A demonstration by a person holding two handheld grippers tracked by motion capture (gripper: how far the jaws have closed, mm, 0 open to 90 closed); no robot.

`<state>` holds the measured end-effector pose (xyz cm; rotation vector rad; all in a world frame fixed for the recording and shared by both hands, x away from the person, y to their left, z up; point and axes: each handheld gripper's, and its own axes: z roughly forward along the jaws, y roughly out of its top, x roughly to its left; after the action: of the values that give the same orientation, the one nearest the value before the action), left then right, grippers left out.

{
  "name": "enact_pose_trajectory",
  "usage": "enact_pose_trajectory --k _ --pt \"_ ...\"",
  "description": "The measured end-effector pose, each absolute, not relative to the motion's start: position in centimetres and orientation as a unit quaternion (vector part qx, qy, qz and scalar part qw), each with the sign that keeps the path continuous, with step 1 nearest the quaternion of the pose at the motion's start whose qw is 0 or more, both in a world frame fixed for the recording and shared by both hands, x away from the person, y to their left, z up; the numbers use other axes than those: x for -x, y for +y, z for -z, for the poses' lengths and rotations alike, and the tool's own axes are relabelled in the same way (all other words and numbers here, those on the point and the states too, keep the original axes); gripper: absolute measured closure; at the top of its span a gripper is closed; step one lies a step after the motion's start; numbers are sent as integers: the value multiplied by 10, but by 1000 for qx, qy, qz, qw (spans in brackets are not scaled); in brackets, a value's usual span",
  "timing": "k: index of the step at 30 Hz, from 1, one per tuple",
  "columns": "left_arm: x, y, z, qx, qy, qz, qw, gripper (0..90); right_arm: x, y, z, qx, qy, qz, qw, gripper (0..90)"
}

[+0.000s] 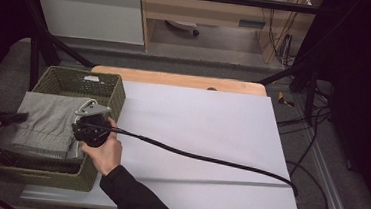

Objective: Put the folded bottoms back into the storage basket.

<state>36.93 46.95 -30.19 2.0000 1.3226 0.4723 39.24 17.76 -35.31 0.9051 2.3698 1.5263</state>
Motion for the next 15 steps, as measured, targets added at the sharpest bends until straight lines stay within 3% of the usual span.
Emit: enact_pose_trajectory --k 10,11,12,13,14,15 --pt "-378 469 318 -765 518 -181 336 803 -399 180 363 -308 804 -501 89 708" --pt "-379 468 319 -763 519 -187 338 788 -401 181 364 -306 808 -495 93 652" --pt "-381 468 323 -751 520 -198 355 681 -403 180 366 -298 813 -487 113 352" --pt "-381 468 323 -751 520 -198 355 645 -403 180 366 -298 813 -487 113 352" --pt "-382 466 323 -749 518 -201 360 645 -403 180 367 -290 812 -489 132 274" --pt "-381 465 322 -752 516 -202 356 638 -402 179 367 -280 813 -487 153 265"
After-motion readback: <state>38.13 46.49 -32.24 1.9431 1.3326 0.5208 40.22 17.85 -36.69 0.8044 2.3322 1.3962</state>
